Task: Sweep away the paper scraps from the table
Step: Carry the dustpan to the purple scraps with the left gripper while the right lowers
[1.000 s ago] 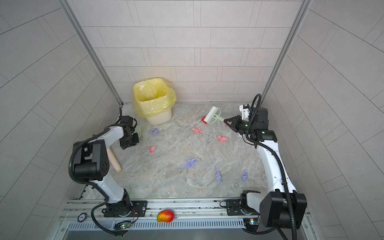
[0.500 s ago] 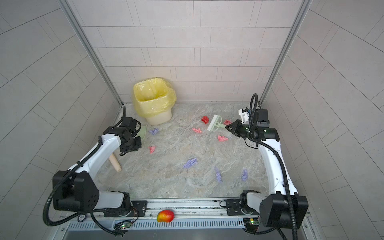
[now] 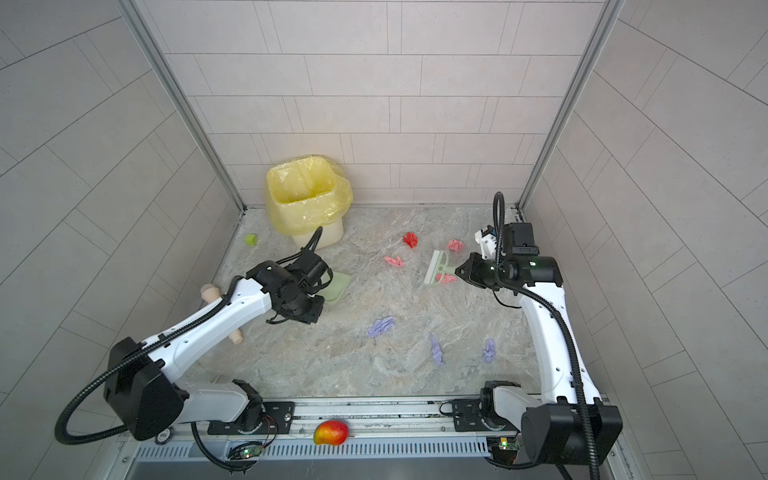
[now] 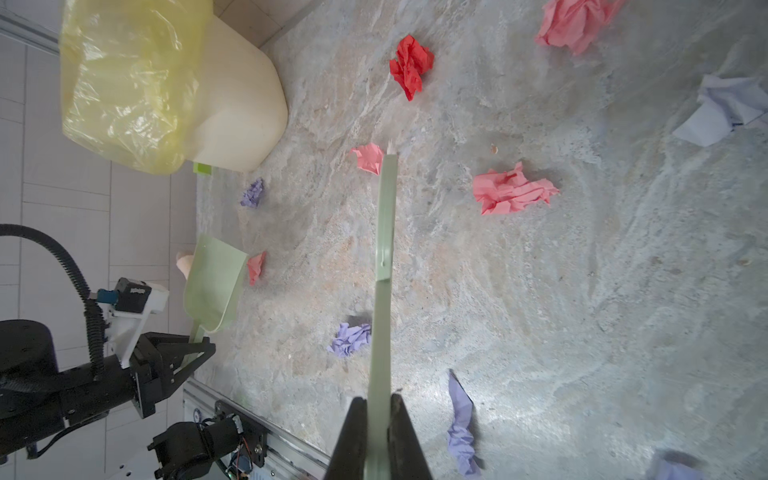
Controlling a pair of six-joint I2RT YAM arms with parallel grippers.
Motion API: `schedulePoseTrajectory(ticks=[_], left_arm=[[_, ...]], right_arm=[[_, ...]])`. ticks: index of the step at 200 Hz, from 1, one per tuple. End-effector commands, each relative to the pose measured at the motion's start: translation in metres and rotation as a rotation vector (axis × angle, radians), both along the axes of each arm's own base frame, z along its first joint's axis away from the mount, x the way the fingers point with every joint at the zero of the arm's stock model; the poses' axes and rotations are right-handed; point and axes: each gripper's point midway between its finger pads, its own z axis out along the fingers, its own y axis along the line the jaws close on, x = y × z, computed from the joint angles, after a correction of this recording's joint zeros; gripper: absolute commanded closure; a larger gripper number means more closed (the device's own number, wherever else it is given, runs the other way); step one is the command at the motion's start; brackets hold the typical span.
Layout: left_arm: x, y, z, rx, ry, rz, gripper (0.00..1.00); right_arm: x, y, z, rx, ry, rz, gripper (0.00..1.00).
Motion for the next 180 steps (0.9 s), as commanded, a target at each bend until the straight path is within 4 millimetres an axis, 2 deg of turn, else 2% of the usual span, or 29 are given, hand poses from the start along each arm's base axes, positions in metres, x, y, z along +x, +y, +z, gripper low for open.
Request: schedulePoseTrajectory(ticks=[1, 42, 78, 125, 180], left_arm=[[-0.013, -0.023, 0.000, 0.070, 0.033, -0.251, 1.00], [-0.039, -0.085, -0.009, 0.091, 0.056, -0.592, 1.00], [-0.051, -0.122, -0.019, 0.064, 0.056, -0.776, 1.00], [-0.056, -0.147, -0.033, 0.099, 0.091, -0.998, 1.00], [-0.054, -0.154, -0.049, 0.120, 0.124, -1.037, 1.00]], right_arm=[[-0.029, -0.005, -0.003, -0.121, 0.058, 0.033, 1.00], [-0.067, -0.015, -0.014, -0.261, 0.183, 0.041, 1.00], [-0.087, -0.019, -0.016, -0.310, 0.233, 0.037, 1.00], [-0.106, -0.018, -0.029, -0.344, 0.300, 0.054, 1.00], [-0.125, -0.013, -0.046, -0.364, 0.364, 0.073, 1.00]])
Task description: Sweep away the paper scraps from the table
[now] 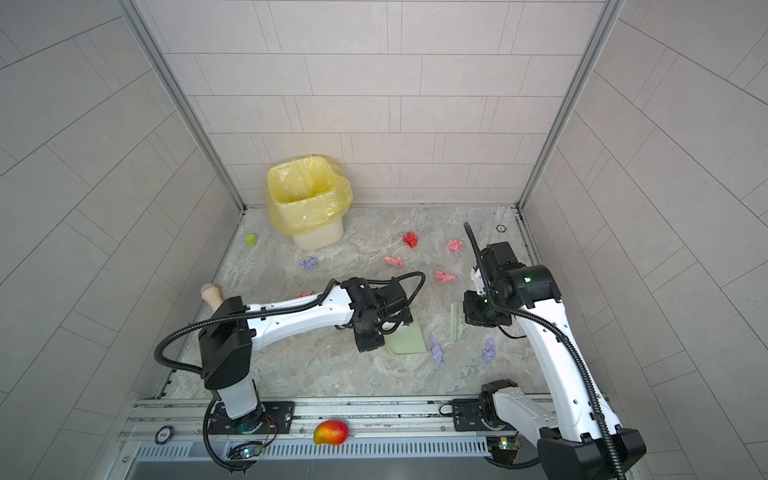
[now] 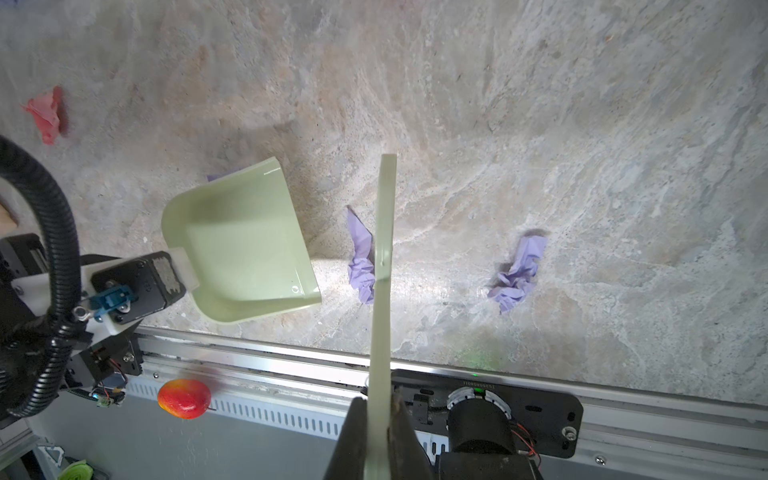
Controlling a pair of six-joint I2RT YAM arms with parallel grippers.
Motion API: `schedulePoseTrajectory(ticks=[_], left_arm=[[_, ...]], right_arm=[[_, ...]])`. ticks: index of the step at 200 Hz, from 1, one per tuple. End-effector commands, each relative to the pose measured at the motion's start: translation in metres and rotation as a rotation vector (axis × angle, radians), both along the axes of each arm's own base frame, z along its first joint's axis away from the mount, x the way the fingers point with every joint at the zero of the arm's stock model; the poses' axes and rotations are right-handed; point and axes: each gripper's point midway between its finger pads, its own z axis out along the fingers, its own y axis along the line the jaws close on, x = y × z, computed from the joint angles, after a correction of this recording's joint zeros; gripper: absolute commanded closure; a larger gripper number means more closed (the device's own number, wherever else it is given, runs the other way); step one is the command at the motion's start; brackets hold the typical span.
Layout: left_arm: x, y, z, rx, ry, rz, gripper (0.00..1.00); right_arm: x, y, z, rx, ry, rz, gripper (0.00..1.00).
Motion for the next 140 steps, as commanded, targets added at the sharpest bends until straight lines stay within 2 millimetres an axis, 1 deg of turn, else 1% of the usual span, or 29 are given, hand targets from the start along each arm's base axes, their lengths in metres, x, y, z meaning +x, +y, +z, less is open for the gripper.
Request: schedulePoseTrajectory(ticks=[1, 28, 51, 102, 140], left_arm=[[-0.002, -0.006, -0.001, 0.010, 0.009, -0.069, 1.00], [0.000, -0.012, -0.003, 0.013, 0.014, -0.072, 1.00], [0.000, -0.013, -0.007, 0.037, 0.012, -0.074, 1.00], [-0.003, -0.013, -0.014, 0.065, 0.019, -0.081, 1.00], [-0.007, -0.014, -0.018, 0.085, 0.049, -0.075, 1.00]], right_arm=[[-0.016, -0.004, -0.007, -0.035, 0.047, -0.014, 1.00], [-0.022, -0.006, -0.015, -0.060, 0.085, -0.001, 1.00], [-0.025, -0.007, -0.023, -0.072, 0.116, -0.004, 1.00], [-0.020, -0.001, -0.034, -0.044, 0.112, -0.016, 1.00], [-0.017, 0.003, -0.036, -0.028, 0.110, -0.013, 1.00]])
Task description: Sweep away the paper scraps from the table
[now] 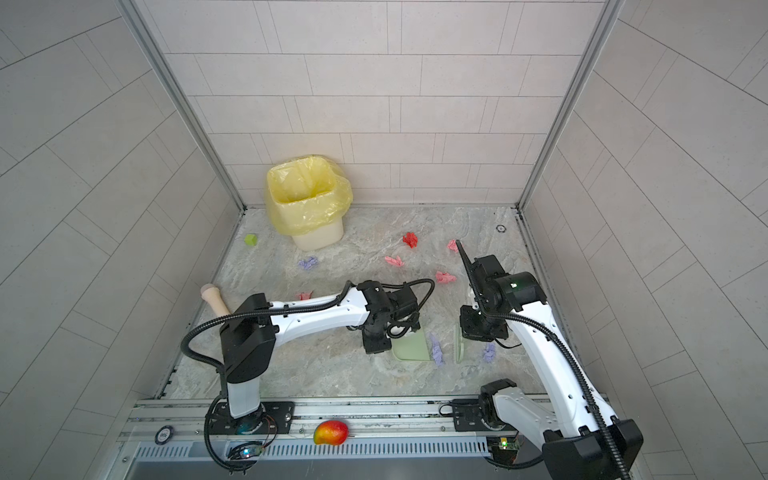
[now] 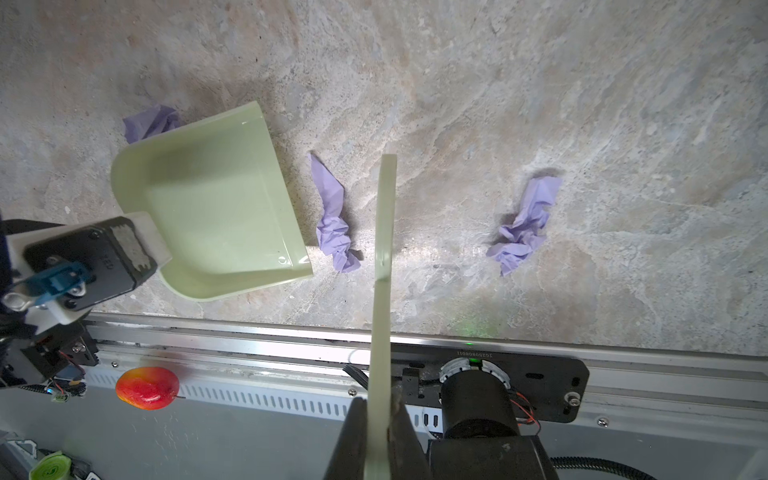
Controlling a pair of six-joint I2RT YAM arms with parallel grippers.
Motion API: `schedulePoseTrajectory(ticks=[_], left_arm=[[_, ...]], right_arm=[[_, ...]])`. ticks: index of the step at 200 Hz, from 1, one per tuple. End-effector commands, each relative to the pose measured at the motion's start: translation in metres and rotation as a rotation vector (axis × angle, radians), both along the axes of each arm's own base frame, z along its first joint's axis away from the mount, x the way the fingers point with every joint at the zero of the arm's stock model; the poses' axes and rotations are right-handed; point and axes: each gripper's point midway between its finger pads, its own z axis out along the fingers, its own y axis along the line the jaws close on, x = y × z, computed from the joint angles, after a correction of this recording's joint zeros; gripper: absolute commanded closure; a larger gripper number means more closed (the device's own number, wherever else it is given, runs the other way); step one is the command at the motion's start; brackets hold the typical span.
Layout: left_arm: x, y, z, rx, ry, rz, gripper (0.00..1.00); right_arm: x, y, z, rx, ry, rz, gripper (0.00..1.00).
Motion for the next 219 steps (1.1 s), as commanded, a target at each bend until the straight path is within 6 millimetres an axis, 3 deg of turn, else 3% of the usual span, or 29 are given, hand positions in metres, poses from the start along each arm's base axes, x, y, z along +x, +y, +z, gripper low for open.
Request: schedulePoseTrajectory(ticks=[1, 219], left_arm=[[-0.005, -0.002, 0.000, 0.027, 0.027, -0.020, 1.00], [-0.007, 0.003, -0.026, 0.074, 0.029, -0.024, 1.00]], right_arm=[[0.001, 0.002, 0.001, 0.007, -0.007, -0.007, 1.00], [0.004, 0.010, -0.011, -0.022, 0.057, 0.045, 1.00]])
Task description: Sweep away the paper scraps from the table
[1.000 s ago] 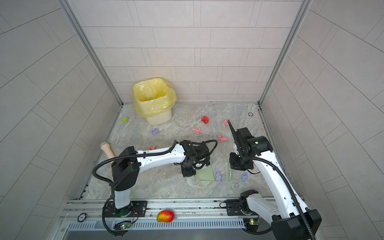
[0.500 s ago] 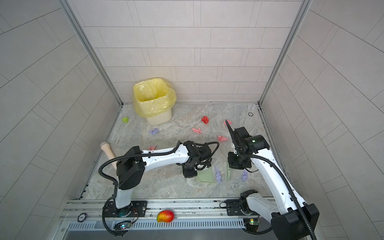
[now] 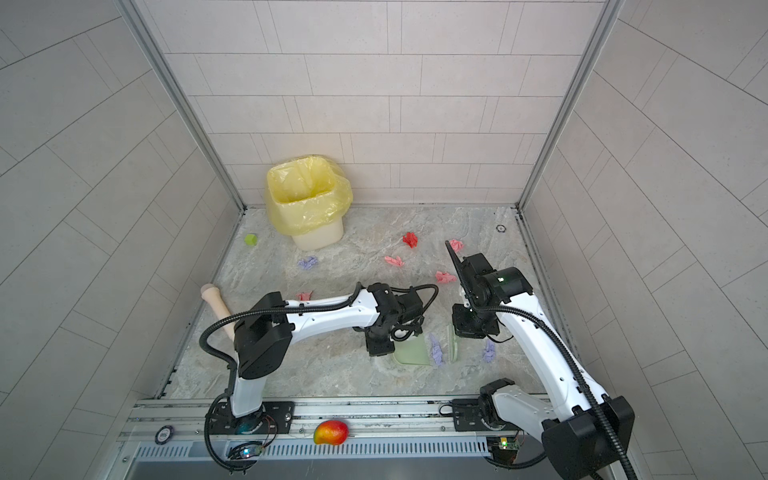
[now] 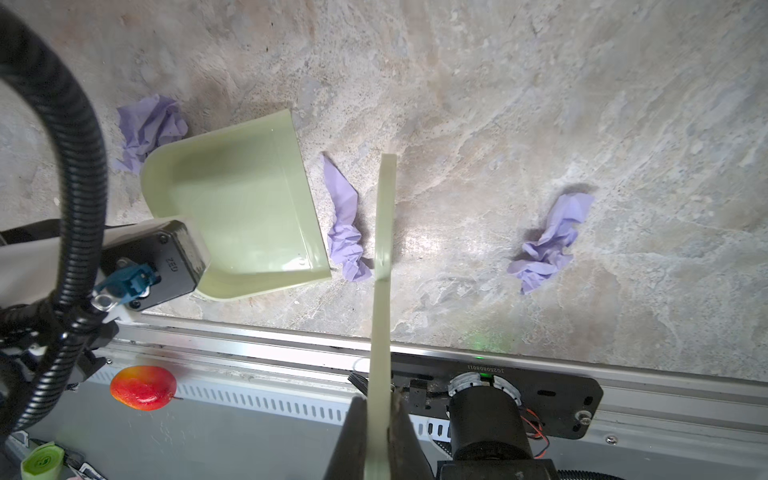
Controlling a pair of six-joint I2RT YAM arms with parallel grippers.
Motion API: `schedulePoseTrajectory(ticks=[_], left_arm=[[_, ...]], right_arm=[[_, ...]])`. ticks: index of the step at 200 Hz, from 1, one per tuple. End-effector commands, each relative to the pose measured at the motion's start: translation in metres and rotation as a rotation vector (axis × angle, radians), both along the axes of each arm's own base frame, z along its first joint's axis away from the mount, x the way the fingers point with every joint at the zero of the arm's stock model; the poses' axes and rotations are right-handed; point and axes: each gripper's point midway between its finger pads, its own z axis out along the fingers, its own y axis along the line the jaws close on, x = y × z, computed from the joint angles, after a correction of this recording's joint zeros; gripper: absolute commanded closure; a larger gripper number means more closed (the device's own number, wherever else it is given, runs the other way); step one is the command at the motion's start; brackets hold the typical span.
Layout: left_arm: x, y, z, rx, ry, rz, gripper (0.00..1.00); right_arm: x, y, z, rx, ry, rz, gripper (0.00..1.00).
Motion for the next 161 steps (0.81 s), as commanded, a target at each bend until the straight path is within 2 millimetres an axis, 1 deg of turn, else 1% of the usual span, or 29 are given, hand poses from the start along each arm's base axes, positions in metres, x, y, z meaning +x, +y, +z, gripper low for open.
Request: schedulePoseTrajectory(ticks=[1, 53, 97, 124, 161], left_arm=[[-0.003, 0.005, -0.008, 0.019, 0.001, -0.022, 1.00], [-0.001, 0.004, -0.014, 0.005, -0.013, -0.026, 1.00], [-0.001, 0.003, -0.013, 0.002, -0.014, -0.032, 1.00], [-0.001, 0.003, -0.013, 0.002, -0.014, -0.035, 1.00], [-0.001, 0.003, -0.013, 0.003, -0.014, -0.039, 1.00]], right_arm=[[-0.005, -0.002, 0.002, -0.019, 0.017, 0.006, 1.00], [-0.004, 0.000, -0.001, -0.008, 0.026, 0.010, 1.00], [-0.001, 0.005, -0.001, 0.007, 0.020, 0.008, 1.00], [0.003, 0.015, 0.001, 0.045, 0.001, -0.003, 1.00], [0.013, 0.039, 0.011, 0.150, -0.037, -0.015, 1.00]])
